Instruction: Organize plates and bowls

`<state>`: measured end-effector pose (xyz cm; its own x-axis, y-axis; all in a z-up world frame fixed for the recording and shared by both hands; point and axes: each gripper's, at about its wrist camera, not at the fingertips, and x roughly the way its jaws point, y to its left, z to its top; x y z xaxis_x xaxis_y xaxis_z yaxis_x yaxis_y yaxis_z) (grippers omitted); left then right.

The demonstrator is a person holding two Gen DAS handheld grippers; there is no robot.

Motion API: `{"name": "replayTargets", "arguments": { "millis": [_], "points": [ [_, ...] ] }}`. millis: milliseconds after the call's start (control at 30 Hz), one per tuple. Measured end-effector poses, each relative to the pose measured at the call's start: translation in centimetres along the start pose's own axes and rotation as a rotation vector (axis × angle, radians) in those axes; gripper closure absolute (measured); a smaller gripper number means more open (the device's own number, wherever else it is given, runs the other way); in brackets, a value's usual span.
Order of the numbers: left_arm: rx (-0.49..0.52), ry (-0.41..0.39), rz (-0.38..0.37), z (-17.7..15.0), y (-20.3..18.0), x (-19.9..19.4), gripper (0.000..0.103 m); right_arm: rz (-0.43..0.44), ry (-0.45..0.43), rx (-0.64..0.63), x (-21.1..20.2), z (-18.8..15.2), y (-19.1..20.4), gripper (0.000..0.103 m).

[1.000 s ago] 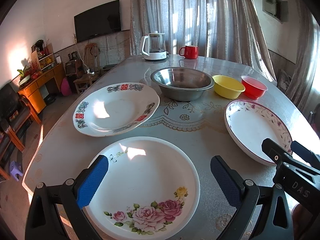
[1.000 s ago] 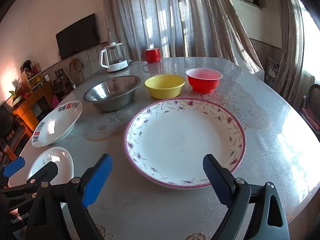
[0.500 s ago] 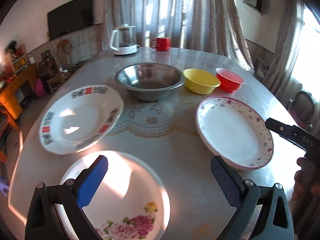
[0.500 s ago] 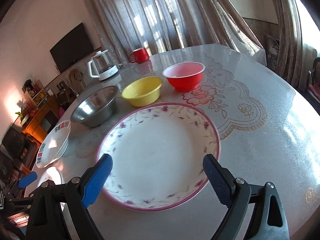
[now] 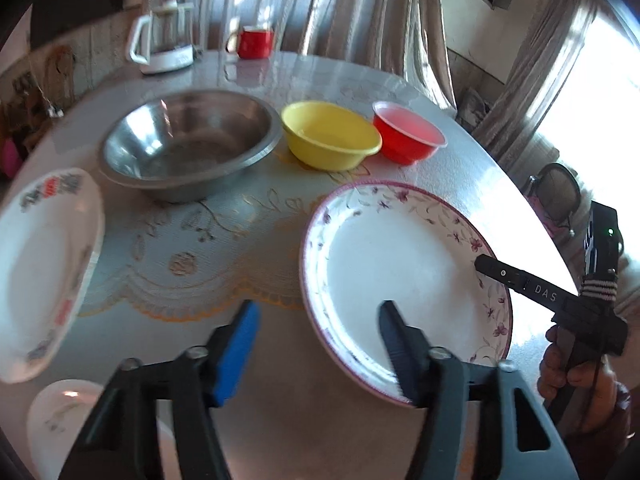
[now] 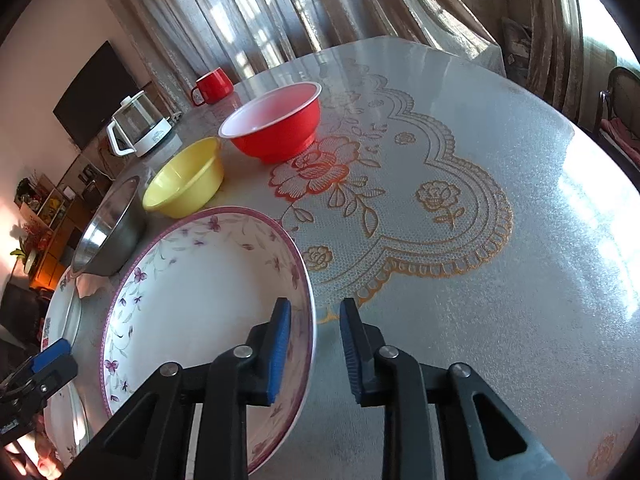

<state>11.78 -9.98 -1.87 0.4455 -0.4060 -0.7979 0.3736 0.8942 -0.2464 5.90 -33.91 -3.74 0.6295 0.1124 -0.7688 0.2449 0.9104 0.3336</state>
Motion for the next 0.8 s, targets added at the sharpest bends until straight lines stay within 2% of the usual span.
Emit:
{"name": "replayTargets", "arguments": {
  "millis": [100, 167, 233, 333, 400, 533, 800],
  "points": [
    [-0.007, 0.029, -0.001, 0.3, -0.1, 1.4, 0.052, 0.009, 0.005, -0.019, 0.1, 0.1, 0.2, 0.081],
    [-0.014, 0.057, -0.021, 0.3, -0.1, 2.2, 0.059, 0.022, 0.013, -0.041, 0.2, 0.1, 0.4, 0.081],
    [-0.025, 0.085, -0.032, 0.3, -0.1, 2.9, 0.06, 0.035, 0.02, -0.07, 0.3, 0.1, 0.8, 0.081],
    [-0.015, 0.079, -0.028, 0.2, -0.4, 3.1, 0.064, 0.035, 0.023, -0.093, 0.3, 0.0, 1.1, 0.079],
    [-0.015, 0.077, -0.016, 0.2, -0.4, 3.0, 0.068, 0.04, 0.023, -0.094, 0.3, 0.0, 1.0, 0.079],
    [-0.025, 0.059, 0.012, -0.1, 0.3, 2.9, 0.085, 0.021, 0.019, -0.111, 0.4, -0.1, 1.4, 0.079],
    [-0.028, 0.053, 0.006, -0.5, 0.6, 2.6, 0.086, -0.009, 0.021, -0.113, 0.4, -0.1, 1.7, 0.078]
  ]
}}
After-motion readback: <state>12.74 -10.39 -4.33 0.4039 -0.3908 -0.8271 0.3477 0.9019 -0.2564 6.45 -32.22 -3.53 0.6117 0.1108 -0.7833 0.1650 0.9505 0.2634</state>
